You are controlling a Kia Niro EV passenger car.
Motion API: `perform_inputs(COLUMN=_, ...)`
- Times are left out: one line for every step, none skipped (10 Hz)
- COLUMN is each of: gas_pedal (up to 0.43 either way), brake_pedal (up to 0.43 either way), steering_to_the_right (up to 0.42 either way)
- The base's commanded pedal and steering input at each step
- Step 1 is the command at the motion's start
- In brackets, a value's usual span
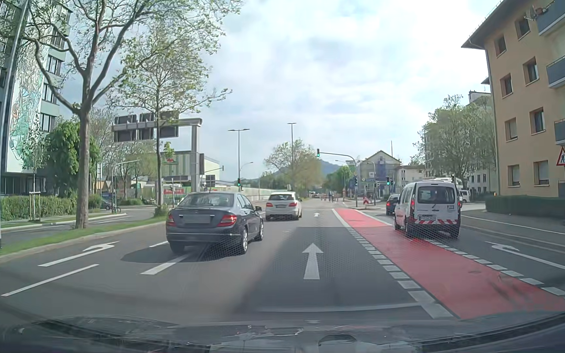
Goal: Follow the waypoints while adhering to traffic rules and regulations
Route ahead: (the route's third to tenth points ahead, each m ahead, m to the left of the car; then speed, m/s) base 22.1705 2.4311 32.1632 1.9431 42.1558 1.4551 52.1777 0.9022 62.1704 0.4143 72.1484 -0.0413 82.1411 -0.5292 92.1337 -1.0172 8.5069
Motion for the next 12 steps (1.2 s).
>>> perform_inputs(gas_pedal=0.157, brake_pedal=0.000, steering_to_the_right=0.016)
perform_inputs(gas_pedal=0.157, brake_pedal=0.000, steering_to_the_right=0.008)
perform_inputs(gas_pedal=0.150, brake_pedal=0.000, steering_to_the_right=0.005)
perform_inputs(gas_pedal=0.138, brake_pedal=0.000, steering_to_the_right=0.005)
perform_inputs(gas_pedal=0.118, brake_pedal=0.000, steering_to_the_right=0.005)
perform_inputs(gas_pedal=0.098, brake_pedal=0.000, steering_to_the_right=0.004)
perform_inputs(gas_pedal=0.087, brake_pedal=0.000, steering_to_the_right=0.004)
perform_inputs(gas_pedal=0.079, brake_pedal=0.000, steering_to_the_right=0.004)
perform_inputs(gas_pedal=0.079, brake_pedal=0.000, steering_to_the_right=0.002)
perform_inputs(gas_pedal=0.067, brake_pedal=0.000, steering_to_the_right=-0.002)
perform_inputs(gas_pedal=0.067, brake_pedal=0.000, steering_to_the_right=-0.008)
perform_inputs(gas_pedal=0.067, brake_pedal=0.000, steering_to_the_right=-0.009)
